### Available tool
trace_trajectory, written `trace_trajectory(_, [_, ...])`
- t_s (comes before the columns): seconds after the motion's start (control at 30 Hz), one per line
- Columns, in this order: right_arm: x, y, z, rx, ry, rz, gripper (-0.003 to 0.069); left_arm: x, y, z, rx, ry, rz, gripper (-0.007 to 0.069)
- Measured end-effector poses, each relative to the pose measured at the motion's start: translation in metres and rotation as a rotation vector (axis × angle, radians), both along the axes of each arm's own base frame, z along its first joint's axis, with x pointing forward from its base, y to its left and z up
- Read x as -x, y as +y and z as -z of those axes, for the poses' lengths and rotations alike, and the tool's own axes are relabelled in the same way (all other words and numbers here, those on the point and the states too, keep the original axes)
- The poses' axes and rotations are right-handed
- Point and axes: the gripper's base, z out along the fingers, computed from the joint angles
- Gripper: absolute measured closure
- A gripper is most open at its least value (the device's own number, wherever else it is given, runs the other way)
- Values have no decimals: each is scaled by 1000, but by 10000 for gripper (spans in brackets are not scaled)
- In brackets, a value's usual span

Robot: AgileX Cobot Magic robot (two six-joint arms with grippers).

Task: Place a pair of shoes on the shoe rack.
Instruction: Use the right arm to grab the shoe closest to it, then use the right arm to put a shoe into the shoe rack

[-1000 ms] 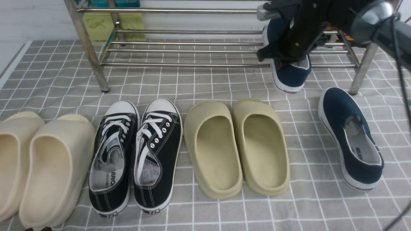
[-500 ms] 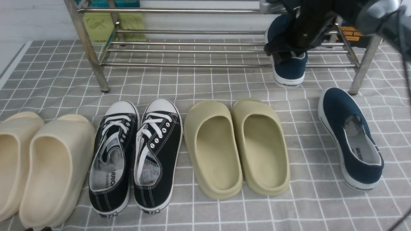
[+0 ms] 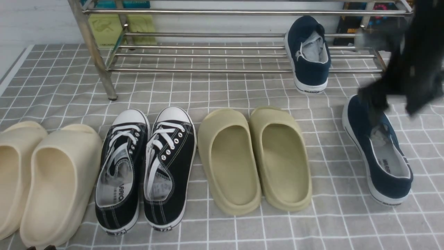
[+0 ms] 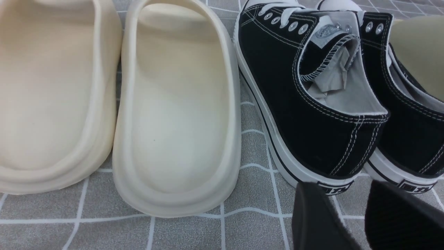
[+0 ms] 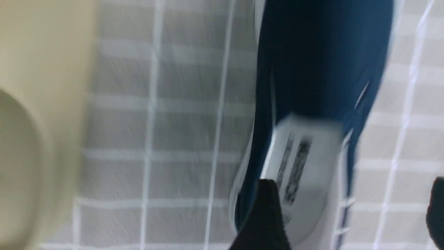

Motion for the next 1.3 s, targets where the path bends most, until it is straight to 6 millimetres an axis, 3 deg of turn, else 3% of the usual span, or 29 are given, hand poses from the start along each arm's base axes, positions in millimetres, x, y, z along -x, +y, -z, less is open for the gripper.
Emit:
trace_trajectory(0.03, [2,0,3,2,12,1,66,0,0,0,0,0,0,386])
trace_trajectory(0.07, [9,0,21,-2,31,1,71,0,0,0,0,0,0,386])
trace_trajectory(0.13, [16,-1,39,-6,26,-3,88,0,0,0,0,0,0,386])
trace_trajectory(0.2, [19,-2,50,-14,-2,-2,145,0,0,0,0,0,0,386])
trace_trajectory(0.3, [21,-2,55,-22,-35,-1,291,0,0,0,0,0,0,386])
trace_trajectory(0.33, [21,-2,57,-26,-50,0,418,0,0,0,0,0,0,386])
trace_trajectory(0.4, [21,-3,58,-26,-54,2,473,0,0,0,0,0,0,386])
trace_trajectory(0.5, [20,-3,54,-26,-60,2,474,0,0,0,0,0,0,386])
trace_trajectory(0.67, [18,-2,14,-37,-106,2,473,0,0,0,0,0,0,386])
trace_trajectory(0.7, [17,-1,-7,-48,-147,-1,476,0,0,0,0,0,0,386])
trace_trajectory(0.83, [6,2,-47,-76,-238,-3,504,0,0,0,0,0,0,386])
trace_trajectory(1.17, [-16,6,-70,-67,-189,7,531,0,0,0,0,0,0,386])
trace_trajectory(1.3, [-19,6,-92,-63,-232,3,531,0,0,0,0,0,0,386])
